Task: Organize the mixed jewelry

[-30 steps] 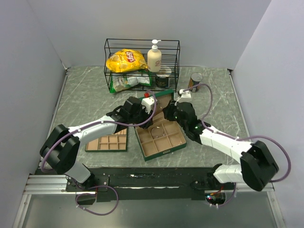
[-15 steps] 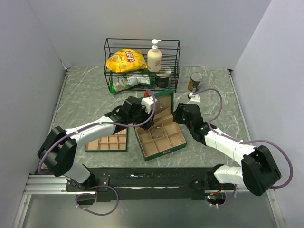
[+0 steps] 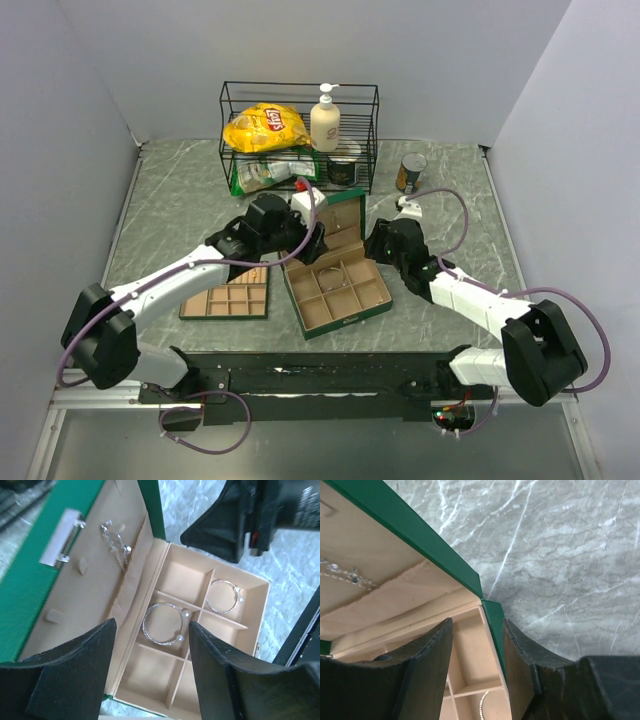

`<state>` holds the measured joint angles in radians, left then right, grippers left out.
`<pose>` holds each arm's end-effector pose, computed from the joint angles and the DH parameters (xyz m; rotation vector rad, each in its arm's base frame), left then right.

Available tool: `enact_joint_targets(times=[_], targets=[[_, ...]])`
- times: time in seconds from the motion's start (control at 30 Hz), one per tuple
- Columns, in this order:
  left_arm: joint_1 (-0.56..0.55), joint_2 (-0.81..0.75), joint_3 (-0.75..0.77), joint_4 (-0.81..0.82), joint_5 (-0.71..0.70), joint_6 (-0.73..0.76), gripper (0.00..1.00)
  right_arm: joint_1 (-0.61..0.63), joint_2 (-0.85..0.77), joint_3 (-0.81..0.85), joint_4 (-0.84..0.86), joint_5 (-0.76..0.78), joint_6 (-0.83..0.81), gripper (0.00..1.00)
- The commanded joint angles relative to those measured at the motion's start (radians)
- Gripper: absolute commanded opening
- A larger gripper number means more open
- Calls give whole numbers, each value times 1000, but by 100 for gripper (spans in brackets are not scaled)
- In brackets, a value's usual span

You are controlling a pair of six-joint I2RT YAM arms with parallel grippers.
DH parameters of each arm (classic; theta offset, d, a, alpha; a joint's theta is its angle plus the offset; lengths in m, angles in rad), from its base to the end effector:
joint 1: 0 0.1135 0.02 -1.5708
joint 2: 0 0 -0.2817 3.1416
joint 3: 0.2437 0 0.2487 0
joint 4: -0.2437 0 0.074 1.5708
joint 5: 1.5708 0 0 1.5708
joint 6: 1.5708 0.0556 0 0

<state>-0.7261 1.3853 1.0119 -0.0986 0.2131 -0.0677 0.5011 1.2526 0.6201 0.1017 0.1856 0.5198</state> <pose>0.2382 -0.2272 0.2998 0.8101 1.9452 -0.7051 0.2443 0.1221 0.2217 0.1326 2.1154 0.4202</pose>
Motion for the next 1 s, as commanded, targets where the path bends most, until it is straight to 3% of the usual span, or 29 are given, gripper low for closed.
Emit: enact_joint_targets(times=[0.0, 0.17, 0.2, 0.23, 0.4, 0.67, 0.97], targets=[[-6, -75, 48, -27, 0, -10, 66, -19, 18, 0, -5, -8, -4, 52], [-6, -196, 33, -38, -33, -24, 73, -26, 48, 7, -20, -25, -23, 52], [-6, -216, 25, -42, -40, -33, 76, -26, 54, 15, -26, -23, -24, 52], [-6, -253, 8, -43, -50, -37, 85, -27, 67, 18, -37, -21, -24, 52], [-3, -353, -62, -61, -165, -46, 99, -27, 96, 26, -53, -23, -33, 51], [77, -500, -142, -108, -210, -79, 96, -27, 116, 17, -68, -14, -38, 45], [178, -608, -170, -265, -385, -125, 96, -36, 143, 27, -94, -6, -35, 41]])
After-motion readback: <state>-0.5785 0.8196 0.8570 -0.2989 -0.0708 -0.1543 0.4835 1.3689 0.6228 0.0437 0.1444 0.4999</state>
